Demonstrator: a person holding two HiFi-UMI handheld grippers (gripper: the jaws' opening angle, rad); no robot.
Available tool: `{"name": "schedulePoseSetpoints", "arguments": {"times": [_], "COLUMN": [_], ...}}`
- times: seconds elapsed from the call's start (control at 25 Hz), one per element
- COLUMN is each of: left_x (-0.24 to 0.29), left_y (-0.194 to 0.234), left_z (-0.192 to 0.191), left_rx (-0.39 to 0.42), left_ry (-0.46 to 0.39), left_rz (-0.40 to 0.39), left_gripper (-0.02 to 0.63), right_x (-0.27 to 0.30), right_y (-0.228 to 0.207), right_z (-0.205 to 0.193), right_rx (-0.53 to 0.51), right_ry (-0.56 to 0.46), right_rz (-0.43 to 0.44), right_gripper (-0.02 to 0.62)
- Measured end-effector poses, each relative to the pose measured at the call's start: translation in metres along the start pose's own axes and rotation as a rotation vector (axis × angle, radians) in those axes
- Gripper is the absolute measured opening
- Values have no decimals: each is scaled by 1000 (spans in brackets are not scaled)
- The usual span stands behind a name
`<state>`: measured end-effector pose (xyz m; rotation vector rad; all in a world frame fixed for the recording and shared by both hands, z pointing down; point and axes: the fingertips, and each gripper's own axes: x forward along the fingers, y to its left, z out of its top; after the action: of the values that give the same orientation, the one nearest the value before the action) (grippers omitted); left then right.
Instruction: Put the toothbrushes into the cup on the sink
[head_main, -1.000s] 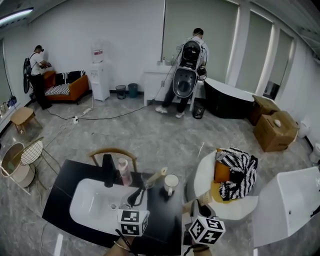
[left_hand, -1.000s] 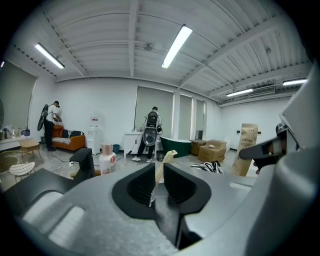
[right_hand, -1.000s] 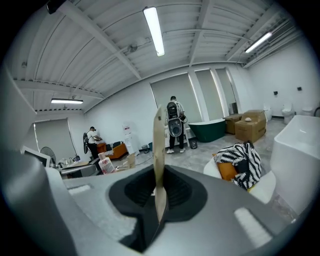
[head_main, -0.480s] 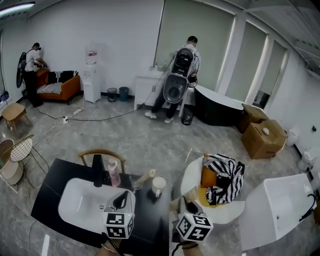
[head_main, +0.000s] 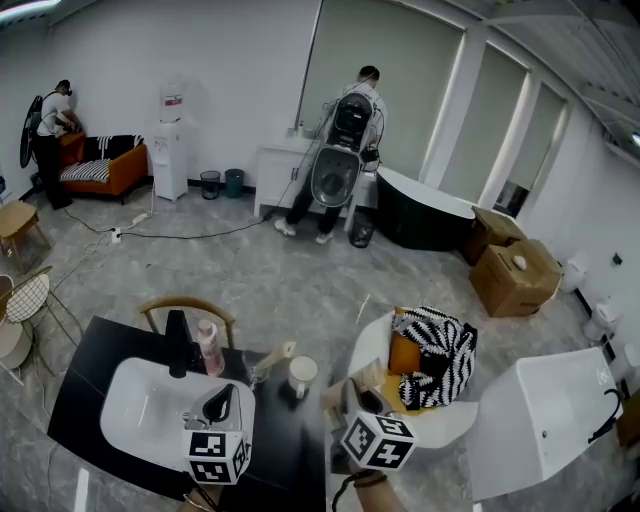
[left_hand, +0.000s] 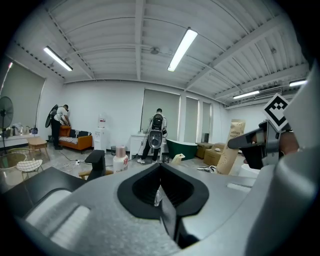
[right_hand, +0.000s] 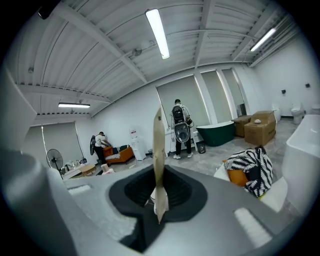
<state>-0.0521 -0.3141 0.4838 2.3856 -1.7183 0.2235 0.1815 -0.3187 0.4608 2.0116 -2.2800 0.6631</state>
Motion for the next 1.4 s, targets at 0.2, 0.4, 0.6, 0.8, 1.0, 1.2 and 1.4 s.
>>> {"name": "schedulePoseSetpoints", "arguments": {"times": [0.2,0.4,0.6,0.8,1.0,1.2,1.4], "left_x": [-1,3,7,7,5,2,0], "left_y": [5,11,19,26,35,42,48], "left_z": [1,-5,-10,-12,-18,-22,-26], "left_rx": [-17,-26,-39,-45,-62,-68,-76], "left_ry": [-4,4,13,19,29,40,48], "left_rz": [20,32,53,73,93,115,131], "left_gripper": [9,9,9,9,9,9,9], "right_x": [24,46,67,84,99,111,121], "right_y": [7,12,17,16,12,10,7], "right_z": [14,22,26,22,6,-7,-18], "right_rx": [6,3,-10,-1,8,9,-2], "right_ry": [-8,-16,-14,-26,-18,-14,7], "right_rz": [46,69,90,92,85,82,66], "right_gripper": [49,49,48,49,49,49,49]}}
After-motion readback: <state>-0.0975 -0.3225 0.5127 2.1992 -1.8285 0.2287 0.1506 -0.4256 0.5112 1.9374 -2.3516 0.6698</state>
